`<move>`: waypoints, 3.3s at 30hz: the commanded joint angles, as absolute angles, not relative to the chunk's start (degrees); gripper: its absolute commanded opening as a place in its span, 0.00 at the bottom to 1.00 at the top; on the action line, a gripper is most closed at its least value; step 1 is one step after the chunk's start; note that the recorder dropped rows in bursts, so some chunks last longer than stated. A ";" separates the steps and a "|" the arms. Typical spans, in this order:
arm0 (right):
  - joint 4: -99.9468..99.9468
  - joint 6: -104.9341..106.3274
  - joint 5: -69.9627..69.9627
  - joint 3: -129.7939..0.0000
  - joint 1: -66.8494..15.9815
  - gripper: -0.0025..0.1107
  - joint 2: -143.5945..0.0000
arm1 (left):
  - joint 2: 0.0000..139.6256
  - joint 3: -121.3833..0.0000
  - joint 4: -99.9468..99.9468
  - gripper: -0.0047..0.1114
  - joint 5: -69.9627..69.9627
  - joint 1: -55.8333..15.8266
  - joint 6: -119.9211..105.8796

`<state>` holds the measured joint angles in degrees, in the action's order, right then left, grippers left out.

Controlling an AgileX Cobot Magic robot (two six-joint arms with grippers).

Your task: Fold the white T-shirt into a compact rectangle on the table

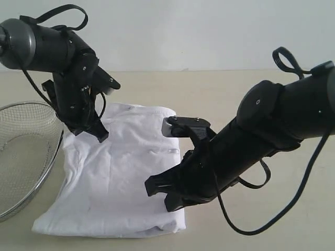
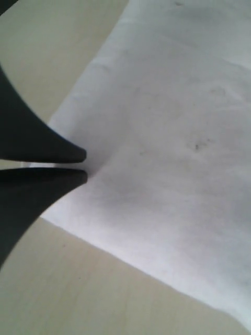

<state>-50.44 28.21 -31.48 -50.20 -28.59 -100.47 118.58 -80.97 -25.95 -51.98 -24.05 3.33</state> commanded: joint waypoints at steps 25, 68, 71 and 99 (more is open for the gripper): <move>-43.16 26.90 -30.35 -47.84 -26.14 0.02 -91.50 | 100.52 -78.72 4.50 0.08 -60.18 -24.06 -9.84; -78.28 53.13 -43.67 -60.27 -7.72 0.52 -116.73 | 98.52 -41.61 15.58 0.08 -33.85 -32.06 -6.83; -79.53 54.54 -43.19 -61.31 -9.79 0.52 -117.31 | 98.39 -41.61 15.58 0.08 -33.85 -32.06 -6.83; -85.30 55.95 -35.89 -64.68 -19.12 0.07 -121.62 | 98.39 -41.61 15.58 0.08 -32.85 -32.06 -7.06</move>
